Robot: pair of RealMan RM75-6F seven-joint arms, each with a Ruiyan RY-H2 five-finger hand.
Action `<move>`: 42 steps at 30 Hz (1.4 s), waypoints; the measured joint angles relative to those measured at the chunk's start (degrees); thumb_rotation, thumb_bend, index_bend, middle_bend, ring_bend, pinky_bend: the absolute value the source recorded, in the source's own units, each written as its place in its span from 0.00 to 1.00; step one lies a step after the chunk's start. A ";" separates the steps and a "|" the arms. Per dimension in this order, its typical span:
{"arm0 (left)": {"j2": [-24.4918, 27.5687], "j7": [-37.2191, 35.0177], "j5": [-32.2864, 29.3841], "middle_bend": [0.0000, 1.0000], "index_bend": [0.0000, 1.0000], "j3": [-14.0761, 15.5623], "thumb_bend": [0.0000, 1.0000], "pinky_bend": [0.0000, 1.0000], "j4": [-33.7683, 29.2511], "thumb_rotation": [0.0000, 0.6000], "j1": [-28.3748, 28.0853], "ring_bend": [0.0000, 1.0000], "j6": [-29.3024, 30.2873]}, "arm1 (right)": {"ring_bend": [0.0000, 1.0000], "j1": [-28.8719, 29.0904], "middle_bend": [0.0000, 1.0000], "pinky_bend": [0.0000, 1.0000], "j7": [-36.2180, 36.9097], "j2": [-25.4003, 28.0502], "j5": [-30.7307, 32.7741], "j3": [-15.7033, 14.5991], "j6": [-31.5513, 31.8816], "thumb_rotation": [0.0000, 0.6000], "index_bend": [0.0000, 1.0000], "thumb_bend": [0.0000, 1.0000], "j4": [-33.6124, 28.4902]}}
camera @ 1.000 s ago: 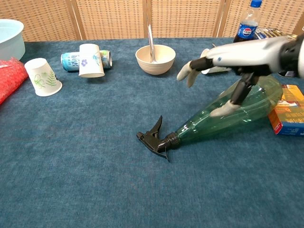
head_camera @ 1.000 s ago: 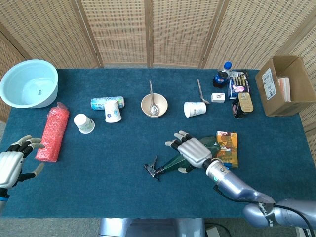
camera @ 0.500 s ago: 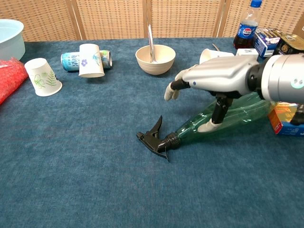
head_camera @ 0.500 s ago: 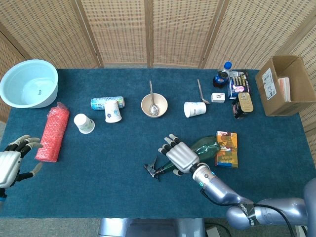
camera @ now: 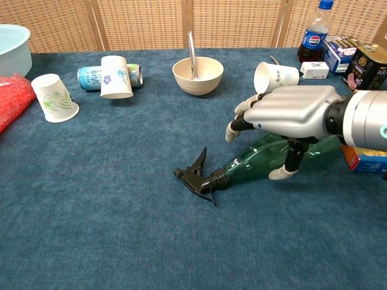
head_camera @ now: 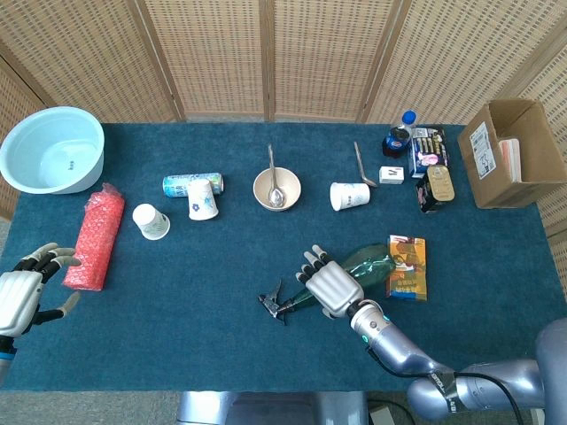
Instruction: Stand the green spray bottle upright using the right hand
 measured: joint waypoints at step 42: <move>-0.10 -1.64 -0.10 0.27 0.33 0.17 0.37 0.26 1.11 1.00 0.48 0.17 0.87 | 0.43 -3.83 0.56 0.55 12.28 -0.67 -12.03 4.30 -0.33 1.00 0.62 0.27 2.34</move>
